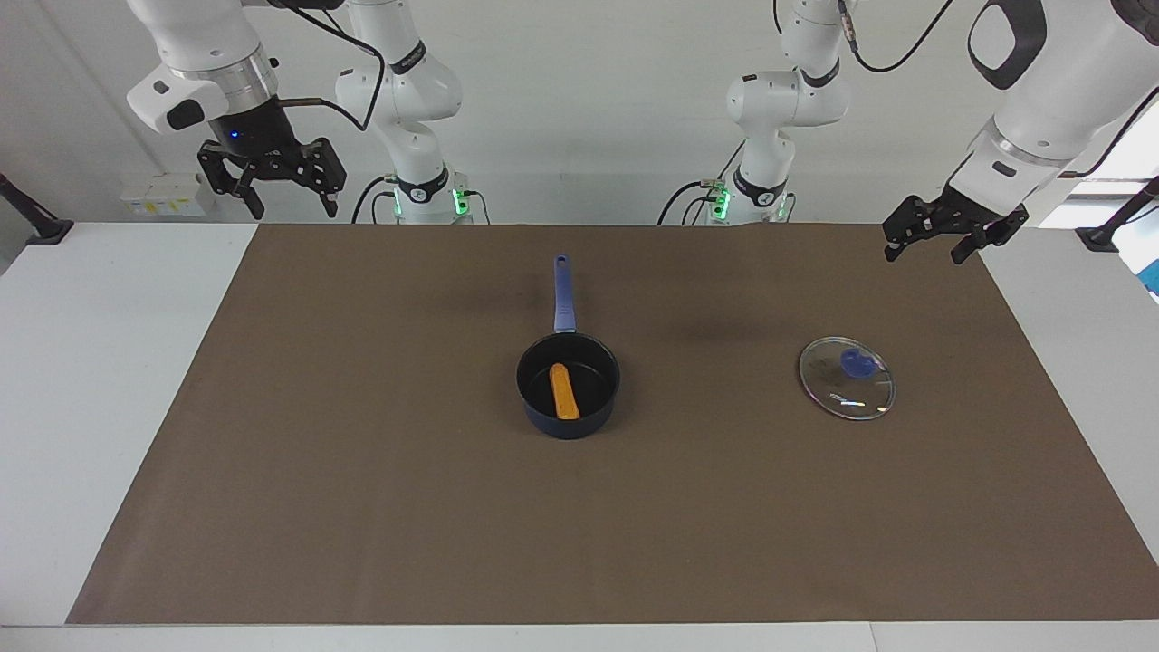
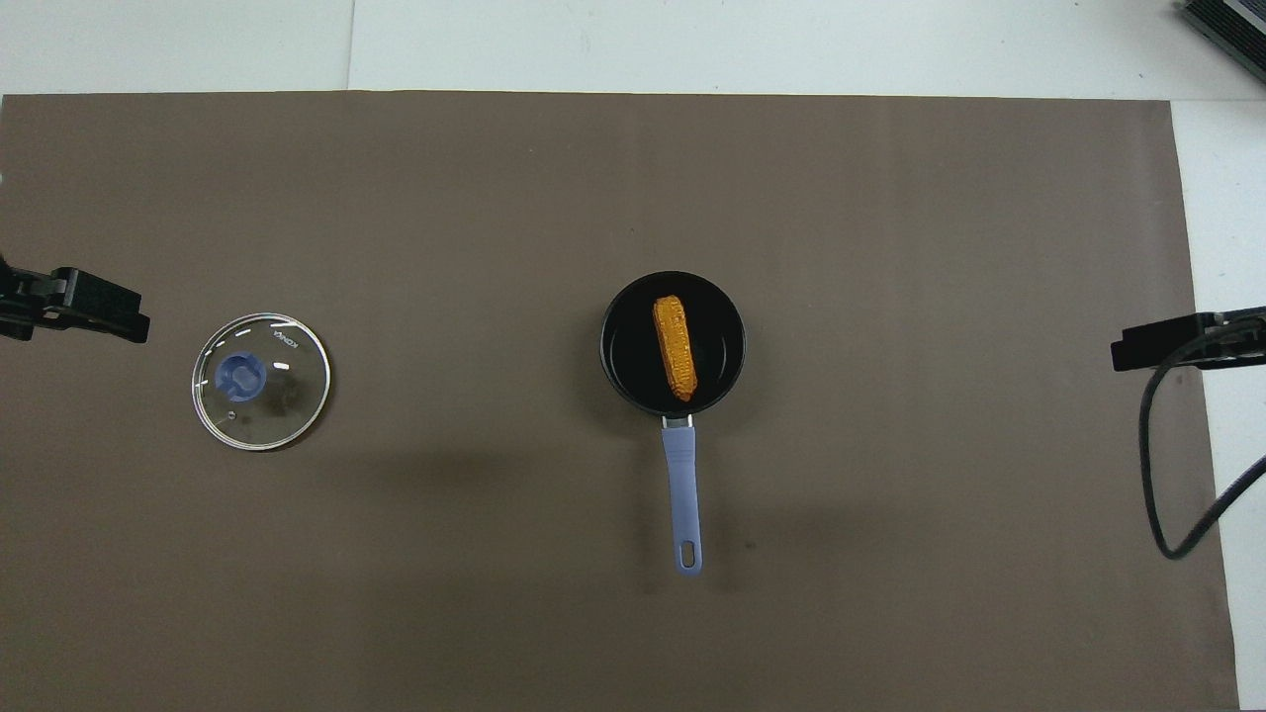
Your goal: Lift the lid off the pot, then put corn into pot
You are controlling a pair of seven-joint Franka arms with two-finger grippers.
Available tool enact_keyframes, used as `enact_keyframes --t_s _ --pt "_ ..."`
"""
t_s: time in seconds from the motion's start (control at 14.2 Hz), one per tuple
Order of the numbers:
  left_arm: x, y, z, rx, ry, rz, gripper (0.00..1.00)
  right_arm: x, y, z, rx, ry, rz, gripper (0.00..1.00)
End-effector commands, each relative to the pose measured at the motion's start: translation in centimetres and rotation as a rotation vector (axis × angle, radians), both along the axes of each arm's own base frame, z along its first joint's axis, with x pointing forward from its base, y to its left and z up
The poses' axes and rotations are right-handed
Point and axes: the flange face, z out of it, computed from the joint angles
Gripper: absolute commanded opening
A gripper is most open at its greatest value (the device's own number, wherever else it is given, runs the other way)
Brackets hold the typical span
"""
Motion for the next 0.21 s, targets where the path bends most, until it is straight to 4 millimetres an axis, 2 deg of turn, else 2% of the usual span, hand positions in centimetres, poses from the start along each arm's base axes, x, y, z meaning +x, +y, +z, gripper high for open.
enact_keyframes --t_s 0.0,0.14 --pt "-0.72 -0.15 -0.20 0.003 -0.018 0.008 1.00 -1.10 -0.06 0.04 -0.001 0.018 0.024 1.00" --pt "-0.76 -0.15 -0.39 0.003 -0.015 0.008 1.00 -1.20 -0.06 0.05 -0.001 0.018 0.024 1.00"
